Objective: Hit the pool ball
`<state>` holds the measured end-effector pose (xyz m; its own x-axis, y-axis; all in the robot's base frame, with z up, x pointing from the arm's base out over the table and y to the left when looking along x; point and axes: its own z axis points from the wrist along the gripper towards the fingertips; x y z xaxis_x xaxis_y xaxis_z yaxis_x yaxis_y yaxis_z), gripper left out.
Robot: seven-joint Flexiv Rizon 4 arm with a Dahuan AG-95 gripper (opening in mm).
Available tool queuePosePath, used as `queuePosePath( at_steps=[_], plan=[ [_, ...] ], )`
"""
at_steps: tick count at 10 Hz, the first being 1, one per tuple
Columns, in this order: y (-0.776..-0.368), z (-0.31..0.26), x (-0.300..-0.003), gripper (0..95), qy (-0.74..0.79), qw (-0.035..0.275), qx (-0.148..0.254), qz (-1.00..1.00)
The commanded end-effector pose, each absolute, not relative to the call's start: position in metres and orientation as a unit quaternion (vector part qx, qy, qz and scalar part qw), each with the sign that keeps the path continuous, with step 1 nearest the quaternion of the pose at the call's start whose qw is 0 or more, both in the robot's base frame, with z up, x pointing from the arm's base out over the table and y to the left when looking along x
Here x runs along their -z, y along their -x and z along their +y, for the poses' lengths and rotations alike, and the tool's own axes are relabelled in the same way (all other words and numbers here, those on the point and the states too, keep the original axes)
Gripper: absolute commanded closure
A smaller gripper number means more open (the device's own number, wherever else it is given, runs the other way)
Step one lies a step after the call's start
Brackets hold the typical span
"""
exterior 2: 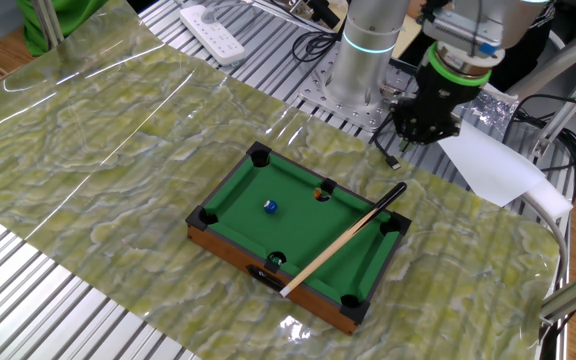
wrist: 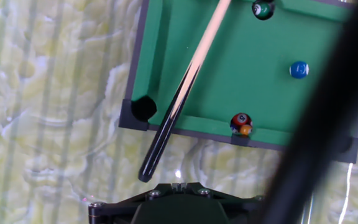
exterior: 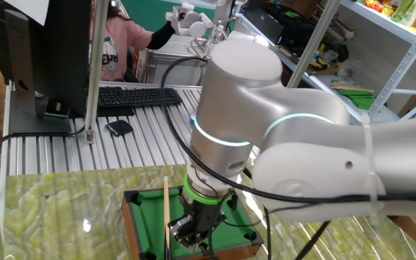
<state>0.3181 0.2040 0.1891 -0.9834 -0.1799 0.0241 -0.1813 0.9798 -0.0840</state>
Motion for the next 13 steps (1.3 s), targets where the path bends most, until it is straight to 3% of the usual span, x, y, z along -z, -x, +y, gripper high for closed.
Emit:
queuePosePath(
  at_steps=[1,13],
  plan=[
    [-0.3180,0.2031,-0.1887,95.0,-0.082,0.004,-0.041,-0.996],
    [-0.3180,0.2031,-0.1887,95.0,-0.063,0.003,-0.044,-0.997]
  ],
)
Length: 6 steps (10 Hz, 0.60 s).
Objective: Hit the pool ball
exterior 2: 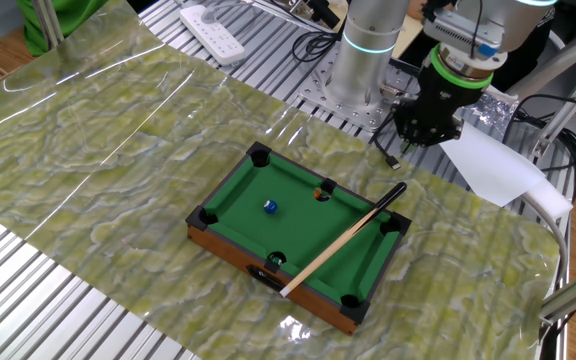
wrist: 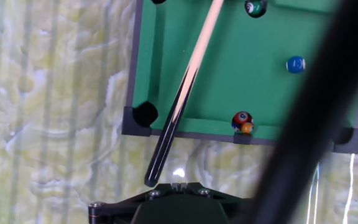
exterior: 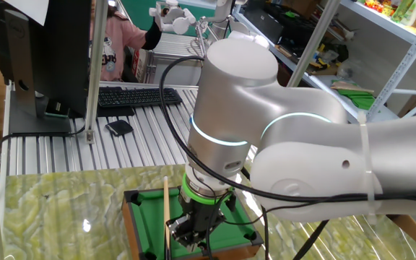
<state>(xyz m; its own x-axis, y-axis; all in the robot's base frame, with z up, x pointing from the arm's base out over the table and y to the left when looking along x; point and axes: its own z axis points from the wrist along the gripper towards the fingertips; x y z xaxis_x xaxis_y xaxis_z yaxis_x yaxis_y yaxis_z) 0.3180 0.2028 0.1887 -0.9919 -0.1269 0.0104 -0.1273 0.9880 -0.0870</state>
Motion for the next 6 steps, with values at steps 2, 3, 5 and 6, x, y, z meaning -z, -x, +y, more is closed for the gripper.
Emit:
queuePosePath(
  at_steps=[2,3,5,6],
  plan=[
    [-0.318,0.203,-0.189,95.0,-0.064,0.004,-0.045,-0.997],
    [-0.318,0.203,-0.190,95.0,-0.064,0.003,-0.046,-0.997],
    [-0.314,0.195,-0.196,95.0,-0.076,0.008,-0.047,-0.996],
    [-0.312,0.187,-0.200,95.0,-0.081,0.009,-0.047,-0.996]
  ],
)
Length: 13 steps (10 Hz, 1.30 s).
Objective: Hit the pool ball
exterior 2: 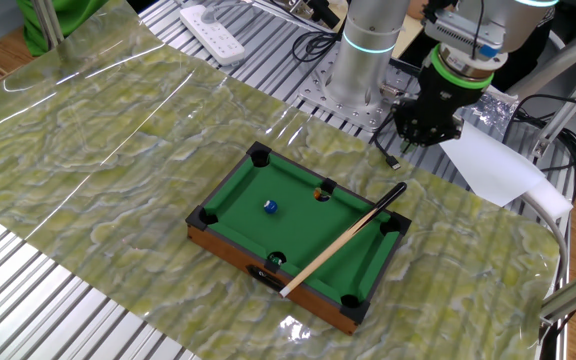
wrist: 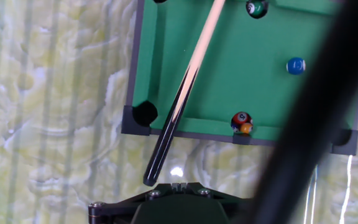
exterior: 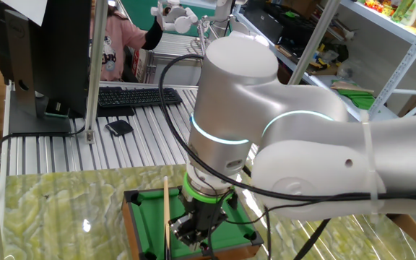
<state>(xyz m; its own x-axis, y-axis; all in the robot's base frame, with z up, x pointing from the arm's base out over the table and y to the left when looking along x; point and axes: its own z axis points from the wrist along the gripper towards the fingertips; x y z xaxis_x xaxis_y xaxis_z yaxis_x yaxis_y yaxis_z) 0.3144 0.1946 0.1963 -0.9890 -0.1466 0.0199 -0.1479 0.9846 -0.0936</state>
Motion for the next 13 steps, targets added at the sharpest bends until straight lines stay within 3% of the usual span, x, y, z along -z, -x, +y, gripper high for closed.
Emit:
queuePosePath(
  at_steps=[1,13],
  plan=[
    [-0.309,0.177,-0.202,95.0,-0.085,0.009,-0.046,-0.995],
    [-0.333,0.108,-0.192,95.0,-0.105,-0.002,-0.043,-0.994]
  ],
)
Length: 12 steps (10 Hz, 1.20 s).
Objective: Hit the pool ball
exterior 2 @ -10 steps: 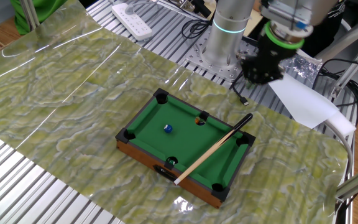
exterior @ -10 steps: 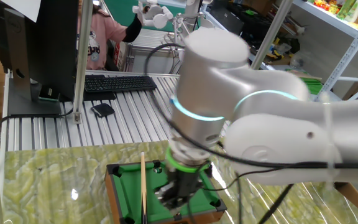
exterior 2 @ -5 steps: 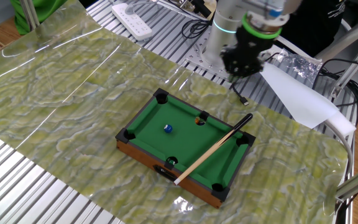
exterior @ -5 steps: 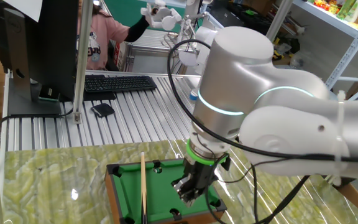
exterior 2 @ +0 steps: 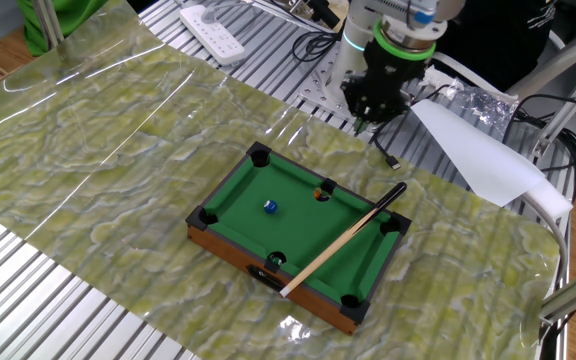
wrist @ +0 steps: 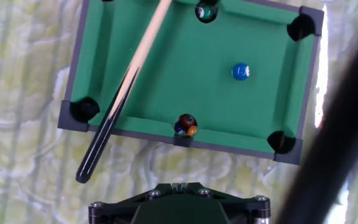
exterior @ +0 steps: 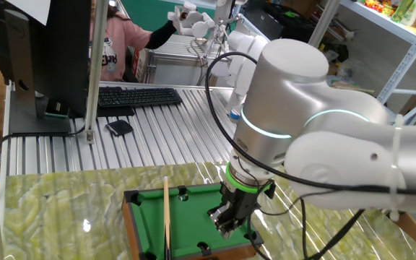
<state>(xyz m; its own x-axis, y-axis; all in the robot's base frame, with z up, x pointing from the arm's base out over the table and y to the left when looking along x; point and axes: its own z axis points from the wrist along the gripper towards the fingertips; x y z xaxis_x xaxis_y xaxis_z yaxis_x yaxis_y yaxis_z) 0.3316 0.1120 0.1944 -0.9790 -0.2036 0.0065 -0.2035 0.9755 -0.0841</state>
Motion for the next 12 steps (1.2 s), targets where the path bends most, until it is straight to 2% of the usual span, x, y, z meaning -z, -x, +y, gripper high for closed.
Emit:
queuePosePath(
  at_steps=[1,6,8,12],
  plan=[
    [-0.3332,0.1071,-0.1916,95.0,0.104,0.002,0.043,0.994],
    [-0.3338,0.1052,-0.1908,95.0,0.103,0.003,0.037,0.994],
    [-0.3338,0.1052,-0.1908,95.0,0.085,0.007,-0.017,0.996],
    [-0.3338,0.1053,-0.1900,95.0,0.076,0.000,-0.011,0.997]
  ],
)
